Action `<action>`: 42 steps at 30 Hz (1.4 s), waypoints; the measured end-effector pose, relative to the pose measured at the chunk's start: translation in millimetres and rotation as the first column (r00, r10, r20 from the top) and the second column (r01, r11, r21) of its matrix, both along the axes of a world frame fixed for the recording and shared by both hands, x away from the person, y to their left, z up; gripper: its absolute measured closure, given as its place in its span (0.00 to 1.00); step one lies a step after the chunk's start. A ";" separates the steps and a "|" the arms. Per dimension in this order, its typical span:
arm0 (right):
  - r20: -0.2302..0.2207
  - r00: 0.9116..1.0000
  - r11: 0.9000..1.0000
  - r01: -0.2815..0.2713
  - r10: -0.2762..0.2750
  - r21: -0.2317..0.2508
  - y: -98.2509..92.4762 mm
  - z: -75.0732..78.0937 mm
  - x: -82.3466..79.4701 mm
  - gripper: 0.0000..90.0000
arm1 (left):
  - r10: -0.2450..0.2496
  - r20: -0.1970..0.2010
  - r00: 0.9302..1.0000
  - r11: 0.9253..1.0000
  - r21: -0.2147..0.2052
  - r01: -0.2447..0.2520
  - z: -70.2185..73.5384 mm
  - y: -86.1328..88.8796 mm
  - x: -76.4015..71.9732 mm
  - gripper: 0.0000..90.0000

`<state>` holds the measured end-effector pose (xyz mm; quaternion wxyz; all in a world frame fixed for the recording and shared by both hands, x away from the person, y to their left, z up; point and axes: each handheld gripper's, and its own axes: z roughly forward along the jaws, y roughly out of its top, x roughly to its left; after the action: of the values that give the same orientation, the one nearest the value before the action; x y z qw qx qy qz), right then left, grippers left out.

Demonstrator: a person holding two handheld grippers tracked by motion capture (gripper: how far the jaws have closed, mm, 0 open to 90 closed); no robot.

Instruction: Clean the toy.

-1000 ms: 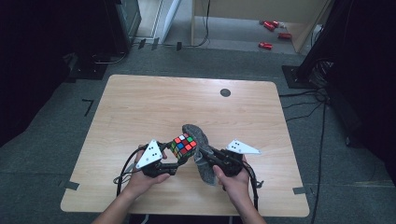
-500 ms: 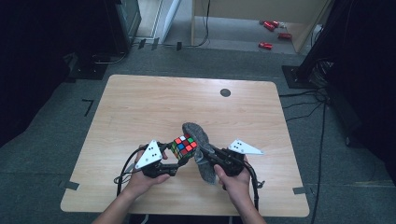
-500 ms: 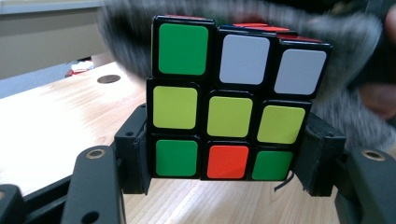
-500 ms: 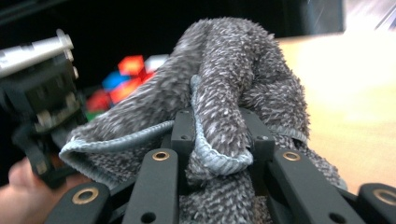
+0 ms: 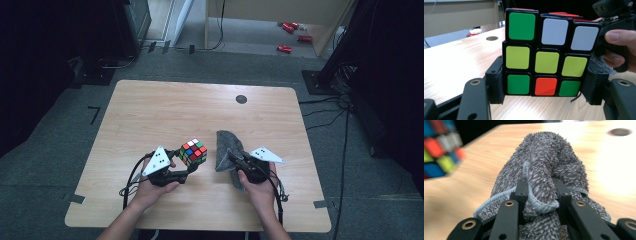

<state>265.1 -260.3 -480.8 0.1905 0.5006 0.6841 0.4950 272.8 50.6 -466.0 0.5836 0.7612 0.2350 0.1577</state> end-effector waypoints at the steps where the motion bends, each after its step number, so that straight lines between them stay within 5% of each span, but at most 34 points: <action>1: -0.004 1.000 1.000 0.011 -0.011 -0.010 -2.1 -1.1 0.8 0.79 | 0.004 0.004 1.000 1.000 0.009 -0.004 -0.6 -0.7 -0.1 0.39; 10: -0.075 0.996 0.995 0.051 -0.057 -0.085 -6.4 -19.9 8.8 0.75 | -0.001 0.000 1.000 0.999 0.055 0.001 -5.1 -6.9 -1.1 0.39; 13: -0.075 0.995 0.993 0.055 -0.063 -0.106 -5.7 -21.3 10.2 0.63 | 0.000 -0.001 1.000 0.998 0.061 0.000 -6.3 -7.5 -0.8 0.39; 15: -0.067 0.993 0.990 0.088 -0.096 -0.111 -5.7 -18.7 10.0 0.46 | 0.000 -0.001 1.000 0.998 0.059 0.000 -6.3 -7.5 -0.9 0.39; 19: -0.010 0.996 0.993 0.086 -0.087 -0.082 -3.8 -4.3 5.9 0.36 | -0.001 -0.002 1.000 0.998 0.065 0.001 -6.9 -7.8 -0.6 0.39; 25: 0.076 0.997 0.999 -0.031 0.031 0.006 17.3 20.3 -9.0 0.32 | 0.006 -0.001 1.000 0.995 0.095 -0.006 -10.4 -11.6 -1.1 0.39; 31: 0.106 0.983 0.983 -0.159 0.149 0.093 41.4 32.5 -21.7 0.27 | 0.019 0.017 1.000 0.990 0.142 -0.021 -13.6 -17.9 -3.5 0.39; 38: 0.061 0.976 0.969 -0.215 0.209 0.121 58.0 27.7 -23.9 0.20 | 0.011 0.045 0.999 0.984 0.175 -0.019 -15.6 -25.6 -8.8 0.39; 42: 0.044 0.975 0.969 -0.221 0.217 0.107 64.8 23.3 -24.3 0.21 | 0.000 0.066 0.998 0.983 0.185 -0.012 -15.2 -29.4 -12.5 0.39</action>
<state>240.8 -195.5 -457.5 0.1174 0.4238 0.7036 0.5582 260.3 21.2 -481.2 0.5170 0.8060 0.2022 0.2056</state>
